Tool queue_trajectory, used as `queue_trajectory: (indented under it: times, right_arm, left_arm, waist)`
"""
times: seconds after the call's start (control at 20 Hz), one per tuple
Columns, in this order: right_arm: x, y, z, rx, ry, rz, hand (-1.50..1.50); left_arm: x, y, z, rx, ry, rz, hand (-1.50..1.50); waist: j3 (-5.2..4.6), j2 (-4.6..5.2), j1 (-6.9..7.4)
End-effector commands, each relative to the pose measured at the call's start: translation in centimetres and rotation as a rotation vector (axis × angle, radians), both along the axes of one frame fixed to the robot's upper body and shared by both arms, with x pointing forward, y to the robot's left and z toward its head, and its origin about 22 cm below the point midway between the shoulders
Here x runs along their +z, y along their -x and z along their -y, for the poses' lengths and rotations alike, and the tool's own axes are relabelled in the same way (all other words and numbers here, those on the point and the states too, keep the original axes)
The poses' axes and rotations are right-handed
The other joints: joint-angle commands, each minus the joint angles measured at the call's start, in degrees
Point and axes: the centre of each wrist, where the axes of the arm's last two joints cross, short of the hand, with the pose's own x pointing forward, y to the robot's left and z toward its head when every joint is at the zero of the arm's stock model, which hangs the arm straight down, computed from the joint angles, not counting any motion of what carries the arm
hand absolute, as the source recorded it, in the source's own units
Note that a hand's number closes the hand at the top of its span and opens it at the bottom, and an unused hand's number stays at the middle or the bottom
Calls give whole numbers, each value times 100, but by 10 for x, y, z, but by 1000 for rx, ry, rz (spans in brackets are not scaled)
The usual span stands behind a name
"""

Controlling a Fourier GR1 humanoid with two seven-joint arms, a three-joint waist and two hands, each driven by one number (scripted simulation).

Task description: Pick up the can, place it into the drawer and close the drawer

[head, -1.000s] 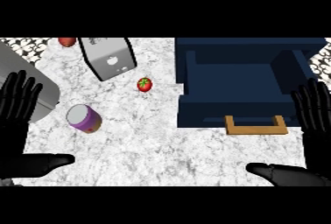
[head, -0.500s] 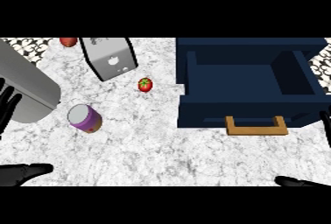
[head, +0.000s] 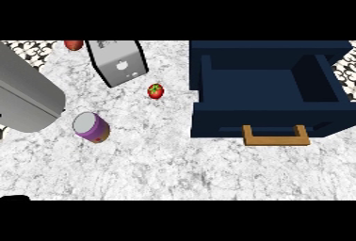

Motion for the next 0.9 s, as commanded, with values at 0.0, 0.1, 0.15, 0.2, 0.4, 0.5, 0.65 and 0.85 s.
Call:
queue_trajectory:
  times: [0.0, 0.1, 0.15, 0.2, 0.4, 0.5, 0.65, 0.85]
  right_arm:
    - [12, 7, 7, 4, -11, 8, -150]
    - [-14, 21, 11, 17, -27, -14, -150]
    - [6, 18, 28, -4, -8, 0, -150]
    - [-9, 16, 23, 12, -24, -5, -150]
    - [7, 23, 30, 17, -5, -13, -150]
    - [4, 32, 49, 15, -1, 22, -150]
    - [12, 37, 19, 18, -2, 7, -150]
    - [3, 33, 42, 15, -16, -6, -150]
  left_arm:
    - [17, 3, 3, 16, 67, -26, -150]
    - [17, -6, 0, 49, 137, -14, -150]
    - [26, -14, -7, 8, 157, -38, -150]
    - [0, 11, 1, 15, 180, -21, -150]
    - [3, -21, 10, 3, 230, -59, -150]
    - [-6, -26, -11, 9, 262, -72, -150]
    - [-6, -23, -12, -16, 271, -98, -150]
    - [-17, -62, 12, -4, 266, -100, -150]
  waist:
    - [0, 0, -5]
    - [3, -1, -33]
    - [2, 1, -36]
    - [0, -3, 13]
    - [0, 6, -28]
    - [-1, 4, -34]
    - [-2, 2, -14]
    - [-1, 8, -30]
